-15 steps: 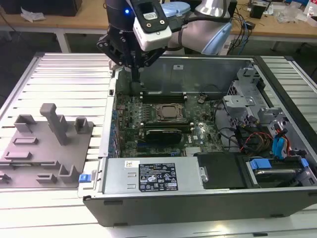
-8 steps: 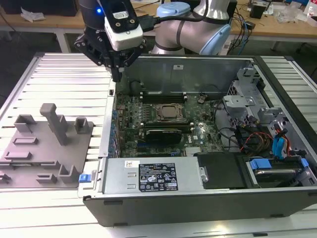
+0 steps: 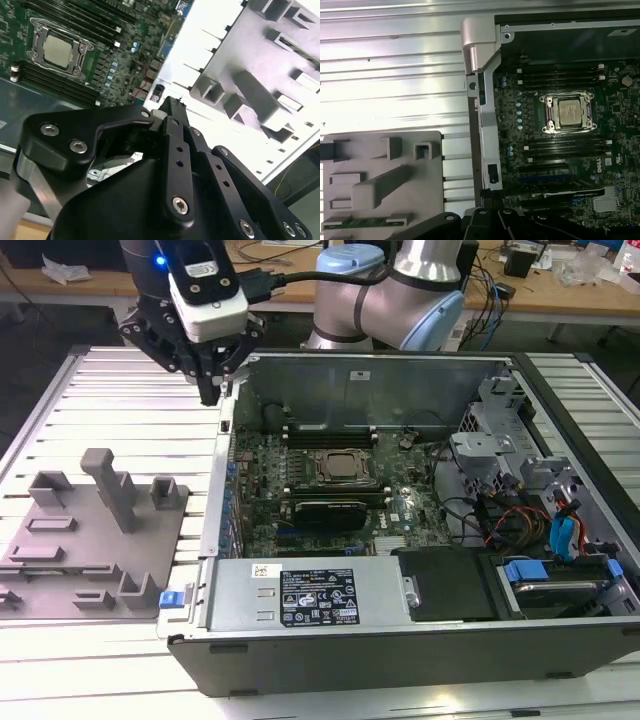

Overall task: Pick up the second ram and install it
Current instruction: 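Reach for the second ram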

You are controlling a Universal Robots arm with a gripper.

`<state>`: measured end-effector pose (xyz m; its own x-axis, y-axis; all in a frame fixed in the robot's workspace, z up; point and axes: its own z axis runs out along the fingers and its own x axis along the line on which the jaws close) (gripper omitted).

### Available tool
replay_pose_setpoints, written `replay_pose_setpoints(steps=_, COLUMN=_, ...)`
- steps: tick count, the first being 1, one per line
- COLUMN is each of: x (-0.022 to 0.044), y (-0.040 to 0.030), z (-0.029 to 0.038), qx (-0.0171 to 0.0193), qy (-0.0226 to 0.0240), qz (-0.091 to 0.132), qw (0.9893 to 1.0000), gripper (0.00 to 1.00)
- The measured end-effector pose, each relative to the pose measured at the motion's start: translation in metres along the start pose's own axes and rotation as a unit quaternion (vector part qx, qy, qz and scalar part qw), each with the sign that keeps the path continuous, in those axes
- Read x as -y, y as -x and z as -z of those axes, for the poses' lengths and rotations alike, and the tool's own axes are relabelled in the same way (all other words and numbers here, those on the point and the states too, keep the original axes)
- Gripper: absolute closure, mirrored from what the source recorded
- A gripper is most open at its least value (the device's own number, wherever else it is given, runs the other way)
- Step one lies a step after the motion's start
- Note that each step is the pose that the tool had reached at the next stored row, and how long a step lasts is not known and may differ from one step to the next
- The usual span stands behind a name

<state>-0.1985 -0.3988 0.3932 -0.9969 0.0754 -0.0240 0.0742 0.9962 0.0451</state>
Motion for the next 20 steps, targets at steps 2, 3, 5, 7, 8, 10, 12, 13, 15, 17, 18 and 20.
replay_pose_setpoints(steps=2, x=0.0006, y=-0.0076, z=0.0002, qx=0.0, qy=0.0, qz=0.0, qw=1.0, gripper=0.89)
replay_pose_setpoints(steps=3, x=0.0009, y=-0.012, z=0.0002, qx=0.0, qy=0.0, qz=0.0, qw=1.0, gripper=0.89)
replay_pose_setpoints(steps=5, x=0.0015, y=-0.0205, z=0.0004, qx=0.0, qy=0.0, qz=0.0, qw=1.0, gripper=0.89)
replay_pose_setpoints(steps=7, x=0.0019, y=-0.0249, z=0.0005, qx=0.0, qy=0.0, qz=0.0, qw=1.0, gripper=0.89)
replay_pose_setpoints(steps=8, x=0.0021, y=-0.0272, z=0.0006, qx=0.0, qy=0.0, qz=0.0, qw=1.0, gripper=0.89)
replay_pose_setpoints(steps=10, x=0.0025, y=-0.0327, z=0.0007, qx=0.0, qy=0.0, qz=0.0, qw=1.0, gripper=0.89)
replay_pose_setpoints(steps=12, x=0.0032, y=-0.0423, z=0.0009, qx=0.0, qy=0.0, qz=0.0, qw=1.0, gripper=0.89)
replay_pose_setpoints(steps=13, x=0.0034, y=-0.0456, z=0.0011, qx=0.0, qy=0.0, qz=0.0, qw=1.0, gripper=0.89)
replay_pose_setpoints(steps=15, x=0.004, y=-0.0527, z=0.0012, qx=0.0, qy=0.0, qz=0.0, qw=1.0, gripper=0.89)
replay_pose_setpoints(steps=17, x=0.0045, y=-0.0598, z=0.0014, qx=0.0001, qy=0.0, qz=0.0, qw=1.0, gripper=0.89)
replay_pose_setpoints(steps=18, x=0.0046, y=-0.0621, z=0.0015, qx=0.0001, qy=0.0, qz=0.0, qw=1.0, gripper=0.89)
replay_pose_setpoints(steps=20, x=0.0051, y=-0.0684, z=0.0016, qx=0.0001, qy=0.0, qz=0.0, qw=1.0, gripper=0.89)
